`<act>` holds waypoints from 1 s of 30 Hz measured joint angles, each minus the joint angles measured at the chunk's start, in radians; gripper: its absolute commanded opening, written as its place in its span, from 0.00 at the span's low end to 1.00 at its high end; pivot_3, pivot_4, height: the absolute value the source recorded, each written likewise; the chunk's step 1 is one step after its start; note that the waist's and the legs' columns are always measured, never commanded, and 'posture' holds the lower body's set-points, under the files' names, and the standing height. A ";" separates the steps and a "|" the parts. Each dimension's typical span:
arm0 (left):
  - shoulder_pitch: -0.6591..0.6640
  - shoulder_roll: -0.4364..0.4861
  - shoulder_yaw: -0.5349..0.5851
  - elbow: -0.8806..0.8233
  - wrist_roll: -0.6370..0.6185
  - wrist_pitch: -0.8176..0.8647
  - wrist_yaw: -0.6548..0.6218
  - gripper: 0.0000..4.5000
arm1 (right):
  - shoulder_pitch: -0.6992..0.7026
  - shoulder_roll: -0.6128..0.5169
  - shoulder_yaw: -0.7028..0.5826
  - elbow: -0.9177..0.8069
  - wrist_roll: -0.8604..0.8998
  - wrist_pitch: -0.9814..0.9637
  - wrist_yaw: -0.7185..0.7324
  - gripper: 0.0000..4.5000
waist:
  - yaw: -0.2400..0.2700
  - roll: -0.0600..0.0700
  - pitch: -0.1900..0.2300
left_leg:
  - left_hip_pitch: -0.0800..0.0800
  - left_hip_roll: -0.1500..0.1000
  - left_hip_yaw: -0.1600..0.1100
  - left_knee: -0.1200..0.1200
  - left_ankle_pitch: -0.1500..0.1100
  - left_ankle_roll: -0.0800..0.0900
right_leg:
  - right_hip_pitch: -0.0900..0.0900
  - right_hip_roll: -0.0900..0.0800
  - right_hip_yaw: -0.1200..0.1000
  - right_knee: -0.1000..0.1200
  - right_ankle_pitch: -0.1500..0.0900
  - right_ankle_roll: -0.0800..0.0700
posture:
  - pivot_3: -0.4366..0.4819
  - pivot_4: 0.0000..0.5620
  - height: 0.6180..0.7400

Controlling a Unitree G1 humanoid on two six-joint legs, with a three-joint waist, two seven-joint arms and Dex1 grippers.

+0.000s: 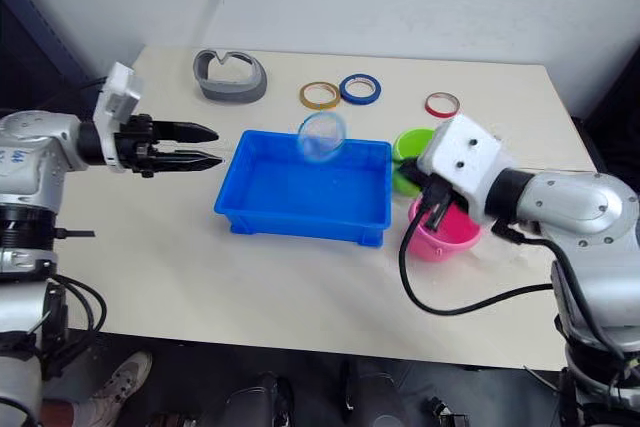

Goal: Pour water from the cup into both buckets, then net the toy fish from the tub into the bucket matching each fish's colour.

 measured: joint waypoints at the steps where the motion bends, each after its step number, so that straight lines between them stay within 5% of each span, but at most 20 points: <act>1: 0.014 0.022 0.005 -0.026 -0.014 0.019 -0.009 0.67 | 0.003 0.005 0.005 0.001 0.039 0.020 0.008 0.00 | 0.000 0.000 0.000 | 0.000 0.000 0.000 0.000 0.000 0.000 | 0.000 0.000 0.000 0.000 0.000 0.000 | 0.48 0.27 0.61; 10: 0.115 0.132 0.099 -0.220 -0.152 0.215 -0.031 0.67 | 0.060 0.038 0.233 0.048 0.253 0.000 0.088 0.00 | -0.003 0.000 0.000 | 0.000 0.000 -0.001 0.001 0.000 0.001 | 0.001 0.000 0.000 0.000 0.000 0.000 | 0.48 0.27 0.61; 20: 0.254 0.142 0.092 -0.360 -0.178 0.243 -0.032 0.67 | 0.030 0.224 0.536 0.289 0.068 -0.204 -0.068 0.00 | -0.003 -0.001 -0.001 | 0.000 0.000 -0.001 0.001 -0.001 0.001 | 0.000 0.000 0.000 0.000 0.000 0.000 | 0.48 0.27 0.61; 30: 0.302 0.171 0.072 -0.395 -0.186 0.243 -0.073 0.67 | 0.030 0.312 0.581 0.442 -0.033 -0.319 -0.157 0.00 | -0.002 -0.002 -0.001 | -0.001 0.000 -0.001 0.001 -0.001 0.001 | 0.000 0.000 0.000 -0.001 0.000 0.000 | 0.48 0.27 0.61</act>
